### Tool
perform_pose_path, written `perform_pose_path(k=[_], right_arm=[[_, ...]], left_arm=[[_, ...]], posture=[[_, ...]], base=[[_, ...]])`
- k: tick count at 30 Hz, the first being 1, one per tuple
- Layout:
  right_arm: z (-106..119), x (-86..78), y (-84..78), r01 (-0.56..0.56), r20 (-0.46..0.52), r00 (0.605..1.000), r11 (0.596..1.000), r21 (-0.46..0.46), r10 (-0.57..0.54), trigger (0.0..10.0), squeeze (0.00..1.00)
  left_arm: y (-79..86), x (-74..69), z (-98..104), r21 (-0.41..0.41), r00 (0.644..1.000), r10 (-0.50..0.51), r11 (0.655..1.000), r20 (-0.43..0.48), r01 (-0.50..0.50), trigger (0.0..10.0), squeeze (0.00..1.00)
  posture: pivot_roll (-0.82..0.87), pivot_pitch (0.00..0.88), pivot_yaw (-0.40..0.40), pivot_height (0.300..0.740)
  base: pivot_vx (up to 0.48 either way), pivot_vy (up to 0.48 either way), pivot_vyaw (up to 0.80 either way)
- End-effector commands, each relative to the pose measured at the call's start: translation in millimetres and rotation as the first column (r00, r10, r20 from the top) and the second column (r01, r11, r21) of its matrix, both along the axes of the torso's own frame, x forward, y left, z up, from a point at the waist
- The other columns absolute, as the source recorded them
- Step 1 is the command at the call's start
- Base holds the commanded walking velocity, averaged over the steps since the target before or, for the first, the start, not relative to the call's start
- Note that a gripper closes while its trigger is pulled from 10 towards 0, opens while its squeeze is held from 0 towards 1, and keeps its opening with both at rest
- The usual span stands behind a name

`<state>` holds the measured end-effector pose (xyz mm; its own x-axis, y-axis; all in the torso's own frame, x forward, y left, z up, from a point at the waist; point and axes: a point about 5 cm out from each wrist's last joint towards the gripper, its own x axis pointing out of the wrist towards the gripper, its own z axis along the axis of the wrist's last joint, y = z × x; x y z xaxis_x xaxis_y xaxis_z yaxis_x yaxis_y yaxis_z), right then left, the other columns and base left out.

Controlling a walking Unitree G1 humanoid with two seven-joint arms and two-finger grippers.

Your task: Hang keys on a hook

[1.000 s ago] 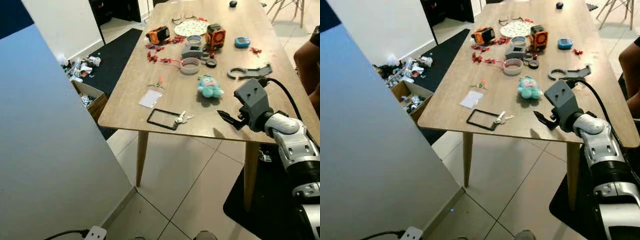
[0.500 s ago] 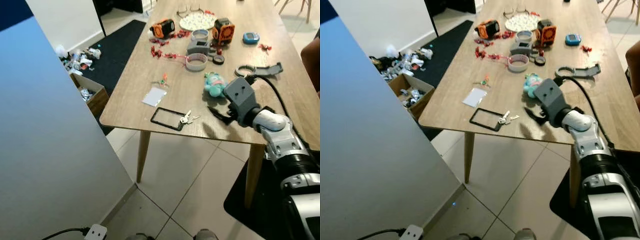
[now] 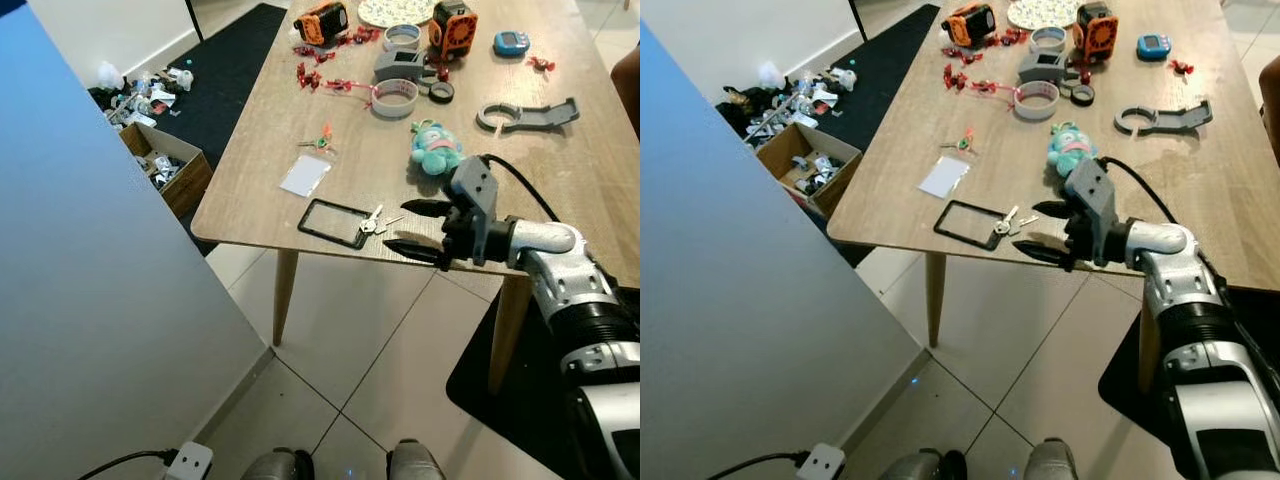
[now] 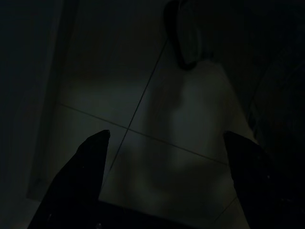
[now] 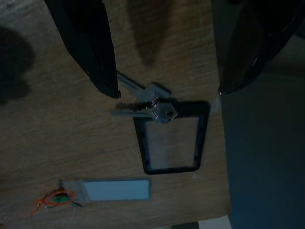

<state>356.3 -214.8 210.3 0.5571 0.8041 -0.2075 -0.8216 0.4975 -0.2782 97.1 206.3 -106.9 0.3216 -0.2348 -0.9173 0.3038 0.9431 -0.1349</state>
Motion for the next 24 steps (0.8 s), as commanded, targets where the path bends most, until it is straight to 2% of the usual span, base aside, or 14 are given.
perform_pose_path(k=[1, 4, 5, 10, 13, 15, 18, 24], right_arm=[[4.6, -0.5, -5.5, -0.001, -0.001, 1.000, 1.000, 0.019, 0.001, 10.0, 0.00], [7.6, -0.6, -11.2, 0.006, -0.003, 1.000, 1.000, 0.016, -0.006, 10.0, 0.00], [11.4, -0.2, -17.5, 0.019, -0.001, 1.000, 1.000, 0.007, -0.019, 10.0, 0.00], [15.5, 3.5, -19.7, 0.053, 0.023, 0.998, 0.999, -0.010, -0.052, 10.0, 0.00], [15.4, 5.4, -13.1, 0.046, 0.029, 0.999, 0.999, -0.002, -0.046, 10.0, 0.00], [9.0, 5.7, 4.4, -0.012, 0.017, 1.000, 1.000, 0.003, 0.012, 10.0, 0.00], [3.1, 5.1, 22.2, -0.082, 0.000, 0.997, 0.997, 0.005, 0.082, 10.0, 0.00], [5.2, 7.2, 27.3, -0.109, 0.004, 0.994, 0.994, -0.014, 0.109, 10.0, 0.00]], left_arm=[[-6.1, -38.1, -8.4, -0.036, 0.991, -0.030, 0.999, -0.129, 0.026, 10.0, 0.00], [-4.9, -39.9, -8.3, -0.035, 0.991, -0.032, 0.999, -0.130, 0.027, 10.0, 0.00], [-3.5, -41.5, -8.2, -0.035, 0.991, -0.035, 0.999, -0.131, 0.031, 10.0, 0.00], [-1.5, -43.6, -8.1, -0.029, 0.990, -0.037, 0.999, -0.133, 0.033, 10.0, 0.00], [-1.7, -46.2, -8.5, -0.026, 0.990, -0.036, 0.999, -0.138, 0.033, 10.0, 0.00], [-4.2, -47.6, -9.2, -0.026, 0.989, -0.038, 0.999, -0.141, 0.035, 10.0, 0.00], [-7.0, -48.0, -9.7, -0.030, 0.989, -0.041, 0.999, -0.141, 0.037, 10.0, 0.00], [-6.5, -48.9, -9.7, -0.029, 0.989, -0.047, 0.999, -0.141, 0.044, 10.0, 0.00]], posture=[[-0.08, 0.311, 0.131, 0.740], [-0.08, 0.316, 0.134, 0.740], [-0.08, 0.321, 0.137, 0.740], [-0.08, 0.325, 0.135, 0.740], [-0.08, 0.328, 0.137, 0.740], [-0.08, 0.328, 0.137, 0.740], [-0.08, 0.325, 0.138, 0.740], [-0.08, 0.320, 0.138, 0.740]], base=[[0.000, 0.000, 0.00], [0.000, 0.000, 0.00], [0.000, 0.000, 0.00], [0.000, 0.000, 0.00], [0.000, 0.000, 0.00], [0.000, 0.000, 0.00], [0.000, 0.000, 0.00], [0.000, 0.000, 0.00]])
